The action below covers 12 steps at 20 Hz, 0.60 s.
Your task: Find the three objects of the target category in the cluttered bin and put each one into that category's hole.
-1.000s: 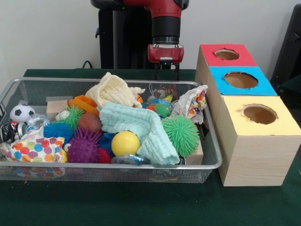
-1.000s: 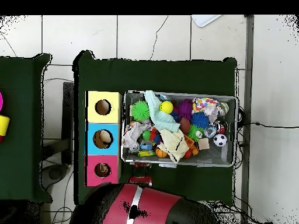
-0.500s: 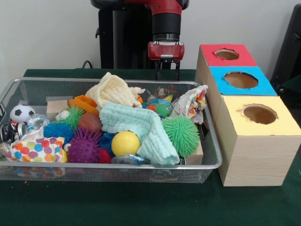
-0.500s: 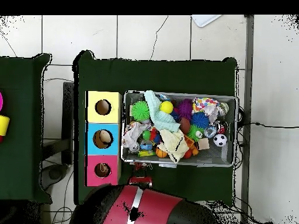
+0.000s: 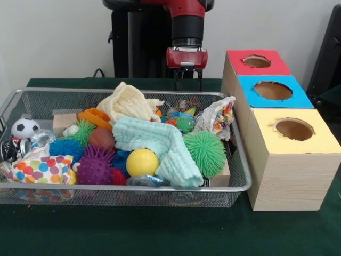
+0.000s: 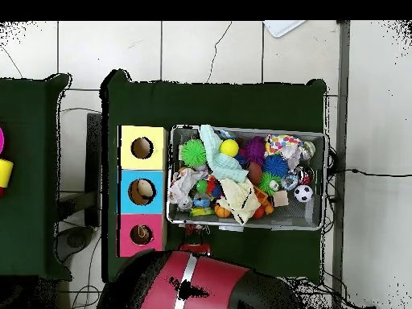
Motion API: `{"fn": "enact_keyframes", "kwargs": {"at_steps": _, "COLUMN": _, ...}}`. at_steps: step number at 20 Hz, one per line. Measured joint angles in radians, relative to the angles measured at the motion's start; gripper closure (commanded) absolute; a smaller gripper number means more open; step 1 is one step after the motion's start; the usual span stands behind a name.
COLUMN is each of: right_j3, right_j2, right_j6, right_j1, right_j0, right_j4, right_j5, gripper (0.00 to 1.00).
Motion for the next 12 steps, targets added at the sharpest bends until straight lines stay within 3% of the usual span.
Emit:
{"fn": "enact_keyframes", "kwargs": {"at_steps": 6, "right_j3": -0.007, "right_j2": -0.004, "right_j6": 0.0, "right_j1": 0.063, "right_j0": 0.0, "right_j4": 0.021, "right_j5": -0.097, "gripper": 0.0}}
{"fn": "enact_keyframes", "kwargs": {"at_steps": 12, "right_j3": -0.034, "right_j2": -0.004, "right_j6": 0.0, "right_j1": 0.123, "right_j0": 0.0, "right_j4": 0.022, "right_j5": -0.112, "gripper": 0.0}}
